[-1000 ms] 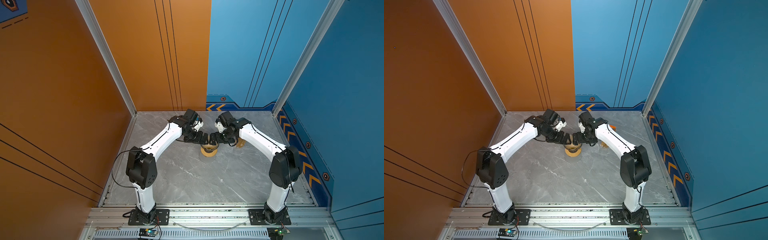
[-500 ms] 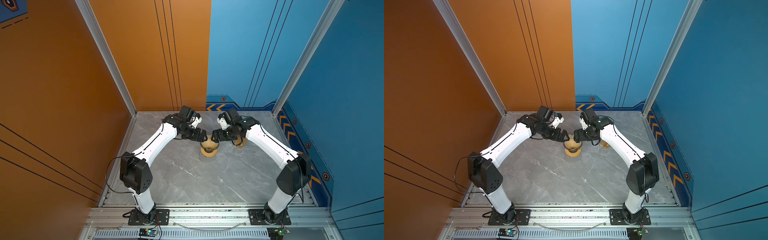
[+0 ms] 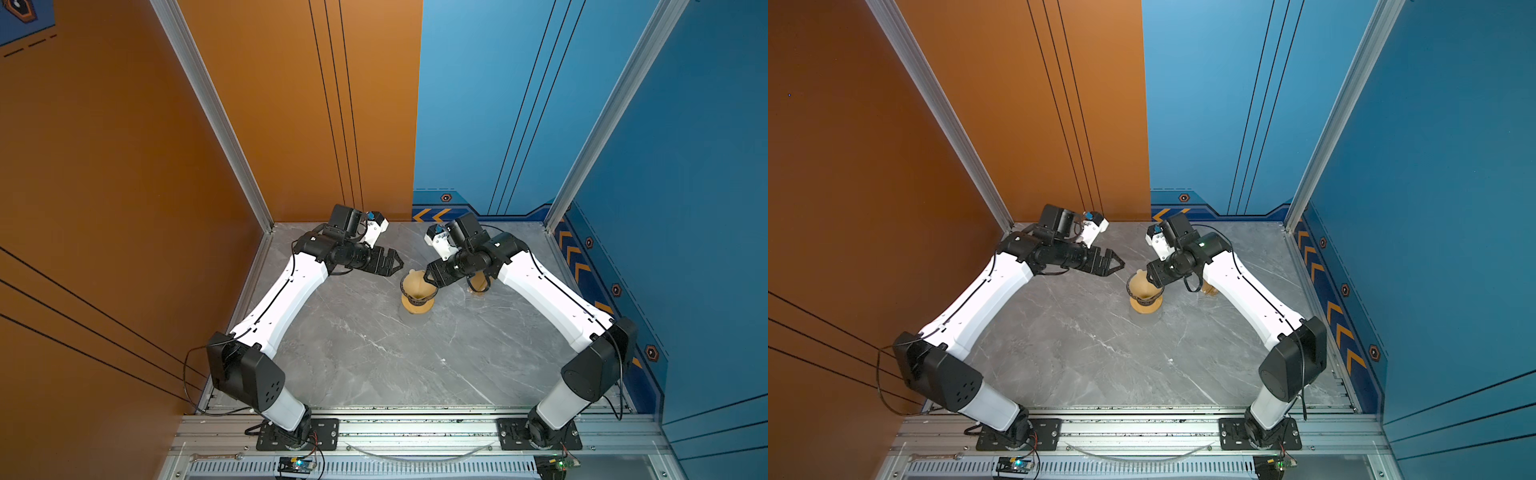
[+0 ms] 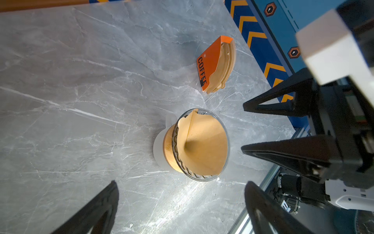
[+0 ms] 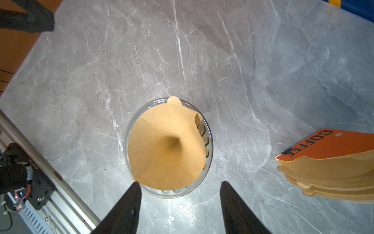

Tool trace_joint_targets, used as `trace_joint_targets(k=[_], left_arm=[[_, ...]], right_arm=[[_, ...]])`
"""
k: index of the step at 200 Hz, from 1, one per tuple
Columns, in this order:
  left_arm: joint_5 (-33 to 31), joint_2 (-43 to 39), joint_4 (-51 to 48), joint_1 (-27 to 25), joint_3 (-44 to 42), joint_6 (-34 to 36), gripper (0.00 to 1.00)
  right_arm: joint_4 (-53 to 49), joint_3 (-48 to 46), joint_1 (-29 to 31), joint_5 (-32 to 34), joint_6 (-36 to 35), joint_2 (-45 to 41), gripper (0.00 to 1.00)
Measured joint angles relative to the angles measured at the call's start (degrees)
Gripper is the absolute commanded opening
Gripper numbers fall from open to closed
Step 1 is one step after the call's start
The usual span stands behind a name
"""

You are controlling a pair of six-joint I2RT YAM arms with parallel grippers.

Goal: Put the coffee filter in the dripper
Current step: 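Lift both grippers out of the dripper, leaving the filter seated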

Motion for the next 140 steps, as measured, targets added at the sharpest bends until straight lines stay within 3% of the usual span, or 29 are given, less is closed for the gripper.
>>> trace_joint_targets(k=[38,94,140], left_arm=[[0.7,-1.8,3.4,0.8,-2.8,0.0,0.98],[2.4,-6.6,9.6,3.3,-7.1,-1.4,0.98],[3.3,-6.7,11.2,3.3,-7.3,-2.0,0.98]], right_arm=[[-1.3,3.3,0.9,-0.5,-2.1,2.0,0.4],[-4.3,7.0,3.2,1.6,-2.2,6.8,0.45],[-5.5,7.9,4.2,2.8,-3.2,10.1,0.38]])
